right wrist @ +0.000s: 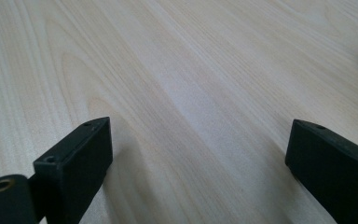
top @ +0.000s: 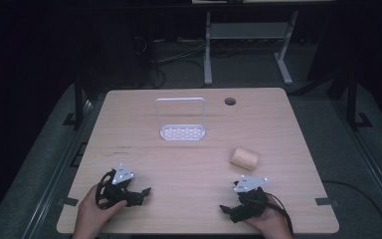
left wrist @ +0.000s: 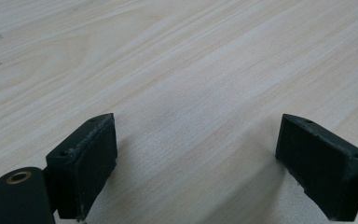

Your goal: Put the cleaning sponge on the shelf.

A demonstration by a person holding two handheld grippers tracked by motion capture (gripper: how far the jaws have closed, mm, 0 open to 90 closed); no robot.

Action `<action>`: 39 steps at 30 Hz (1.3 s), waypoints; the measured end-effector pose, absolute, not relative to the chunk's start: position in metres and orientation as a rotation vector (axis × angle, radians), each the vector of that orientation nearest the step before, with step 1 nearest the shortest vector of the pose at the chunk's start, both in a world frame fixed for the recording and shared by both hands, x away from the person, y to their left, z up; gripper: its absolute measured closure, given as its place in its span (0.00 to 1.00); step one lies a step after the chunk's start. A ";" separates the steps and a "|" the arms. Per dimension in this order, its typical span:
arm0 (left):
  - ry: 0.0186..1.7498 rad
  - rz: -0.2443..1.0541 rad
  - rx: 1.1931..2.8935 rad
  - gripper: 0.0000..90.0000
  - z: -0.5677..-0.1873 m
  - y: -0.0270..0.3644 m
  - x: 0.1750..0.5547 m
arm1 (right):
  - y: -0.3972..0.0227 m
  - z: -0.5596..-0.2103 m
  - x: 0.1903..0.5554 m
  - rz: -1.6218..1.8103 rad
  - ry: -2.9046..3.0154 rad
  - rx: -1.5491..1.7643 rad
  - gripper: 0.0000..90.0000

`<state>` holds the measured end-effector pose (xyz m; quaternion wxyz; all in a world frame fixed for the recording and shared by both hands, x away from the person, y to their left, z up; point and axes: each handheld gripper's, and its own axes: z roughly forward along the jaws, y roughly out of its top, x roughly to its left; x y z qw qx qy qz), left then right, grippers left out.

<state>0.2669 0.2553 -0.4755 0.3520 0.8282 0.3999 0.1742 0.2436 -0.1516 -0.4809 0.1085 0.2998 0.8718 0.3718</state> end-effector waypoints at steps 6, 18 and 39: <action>1.035 0.450 2.143 0.13 -0.476 0.255 0.267 | -0.153 -0.480 0.245 1.096 2.573 0.871 0.08; 1.035 0.450 2.142 0.13 -0.476 0.255 0.267 | -0.159 -0.472 0.242 1.074 2.590 0.883 0.08; 1.035 0.450 2.142 0.13 -0.476 0.255 0.267 | -0.182 -0.466 0.242 1.066 2.573 0.932 0.09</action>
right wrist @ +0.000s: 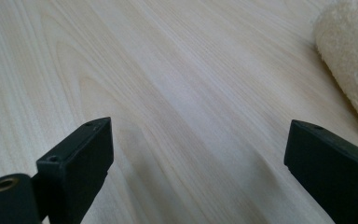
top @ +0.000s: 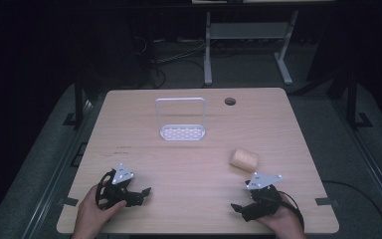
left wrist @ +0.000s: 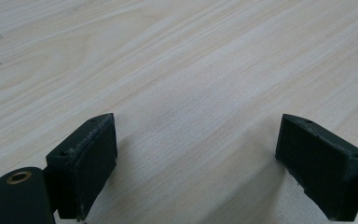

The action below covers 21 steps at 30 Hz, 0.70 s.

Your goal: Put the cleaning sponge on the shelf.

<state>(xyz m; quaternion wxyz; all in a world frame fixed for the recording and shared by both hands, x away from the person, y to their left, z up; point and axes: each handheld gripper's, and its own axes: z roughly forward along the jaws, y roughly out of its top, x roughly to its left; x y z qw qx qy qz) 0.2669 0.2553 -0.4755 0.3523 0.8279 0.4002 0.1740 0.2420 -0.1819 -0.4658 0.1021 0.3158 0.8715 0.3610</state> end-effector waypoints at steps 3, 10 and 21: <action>1.035 0.450 2.142 0.13 -0.476 0.255 0.267 | -0.185 -0.466 0.242 1.055 2.568 0.935 0.09; 1.036 0.450 2.142 0.13 -0.476 0.255 0.267 | -0.192 -0.465 0.243 1.044 2.564 0.950 0.09; 1.035 0.450 2.142 0.13 -0.476 0.255 0.267 | -0.204 -0.464 0.247 1.034 2.535 0.990 0.09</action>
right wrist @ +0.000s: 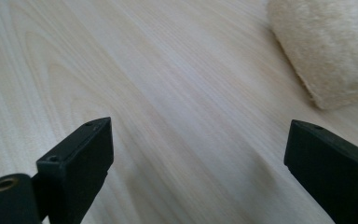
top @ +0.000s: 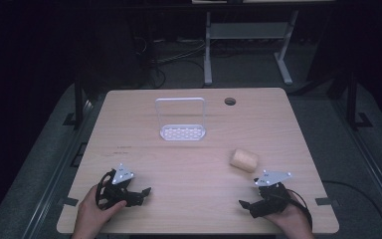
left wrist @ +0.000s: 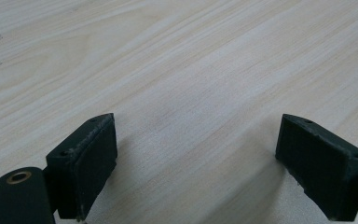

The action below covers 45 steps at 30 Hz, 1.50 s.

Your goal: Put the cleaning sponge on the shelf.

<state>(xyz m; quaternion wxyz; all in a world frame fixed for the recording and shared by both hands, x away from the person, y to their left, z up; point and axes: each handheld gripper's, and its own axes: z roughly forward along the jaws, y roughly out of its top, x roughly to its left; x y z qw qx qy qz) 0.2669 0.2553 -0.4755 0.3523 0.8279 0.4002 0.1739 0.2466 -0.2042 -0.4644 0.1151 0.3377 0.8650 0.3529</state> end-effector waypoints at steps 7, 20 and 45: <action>1.036 0.450 2.142 0.13 -0.476 0.255 0.267 | -0.212 -0.463 0.249 1.034 2.511 1.010 0.09; 1.035 0.450 2.143 0.13 -0.476 0.255 0.267 | -0.222 -0.456 0.258 1.027 2.477 1.042 0.09; 1.035 0.451 2.143 0.13 -0.475 0.255 0.267 | -0.232 -0.440 0.282 1.024 2.435 1.042 0.09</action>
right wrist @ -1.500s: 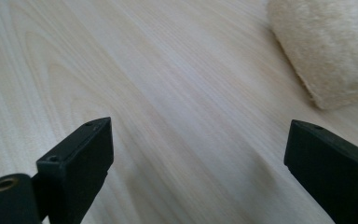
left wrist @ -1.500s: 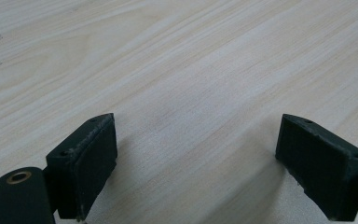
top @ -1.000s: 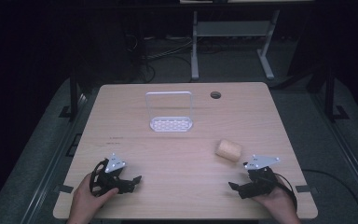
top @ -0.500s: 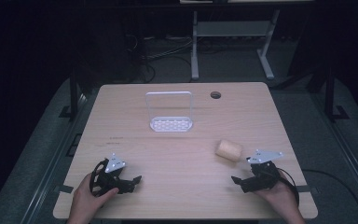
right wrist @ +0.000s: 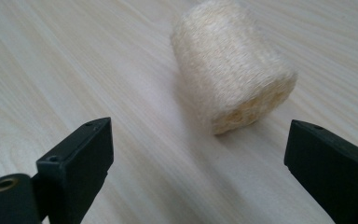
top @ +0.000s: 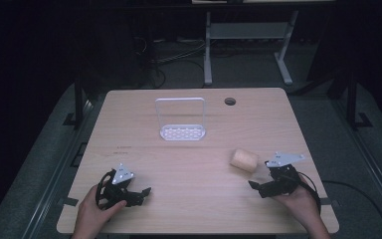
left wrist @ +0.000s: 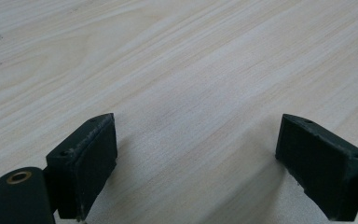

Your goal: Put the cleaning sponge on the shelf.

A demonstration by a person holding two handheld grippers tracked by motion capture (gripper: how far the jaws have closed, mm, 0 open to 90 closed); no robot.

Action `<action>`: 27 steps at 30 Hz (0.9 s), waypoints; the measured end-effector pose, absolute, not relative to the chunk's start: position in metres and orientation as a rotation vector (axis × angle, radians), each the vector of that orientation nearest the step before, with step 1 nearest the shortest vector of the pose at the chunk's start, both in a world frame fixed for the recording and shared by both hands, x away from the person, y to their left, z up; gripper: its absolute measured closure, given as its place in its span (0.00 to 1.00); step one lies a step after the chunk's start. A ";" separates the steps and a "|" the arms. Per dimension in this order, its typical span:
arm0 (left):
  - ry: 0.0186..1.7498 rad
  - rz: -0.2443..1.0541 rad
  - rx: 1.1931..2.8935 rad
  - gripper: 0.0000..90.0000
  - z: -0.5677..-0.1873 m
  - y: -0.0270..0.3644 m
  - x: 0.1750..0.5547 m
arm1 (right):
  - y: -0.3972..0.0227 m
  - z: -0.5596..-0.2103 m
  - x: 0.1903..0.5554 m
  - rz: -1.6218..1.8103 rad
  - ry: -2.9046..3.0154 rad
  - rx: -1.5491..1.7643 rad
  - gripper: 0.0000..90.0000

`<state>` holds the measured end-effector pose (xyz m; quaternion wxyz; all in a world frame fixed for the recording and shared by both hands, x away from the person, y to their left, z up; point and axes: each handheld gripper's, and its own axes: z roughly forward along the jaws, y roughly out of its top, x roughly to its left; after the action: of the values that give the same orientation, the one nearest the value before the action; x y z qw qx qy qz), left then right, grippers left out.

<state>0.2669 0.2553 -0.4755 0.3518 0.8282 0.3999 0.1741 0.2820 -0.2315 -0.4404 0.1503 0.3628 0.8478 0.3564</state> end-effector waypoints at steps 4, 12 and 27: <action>1.035 0.451 2.143 0.13 -0.476 0.255 0.267 | -0.233 -0.438 0.285 1.040 2.431 1.048 0.09; 1.035 0.451 2.144 0.13 -0.475 0.255 0.267 | -0.235 -0.434 0.293 1.045 2.418 1.049 0.09; 1.034 0.451 2.146 0.13 -0.475 0.256 0.267 | -0.230 -0.426 0.312 1.044 2.446 1.018 0.09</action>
<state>0.2670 0.2555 -0.4754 0.3511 0.8288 0.3994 0.1741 0.3119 -0.2304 -0.4260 0.1465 0.3535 0.8497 0.3628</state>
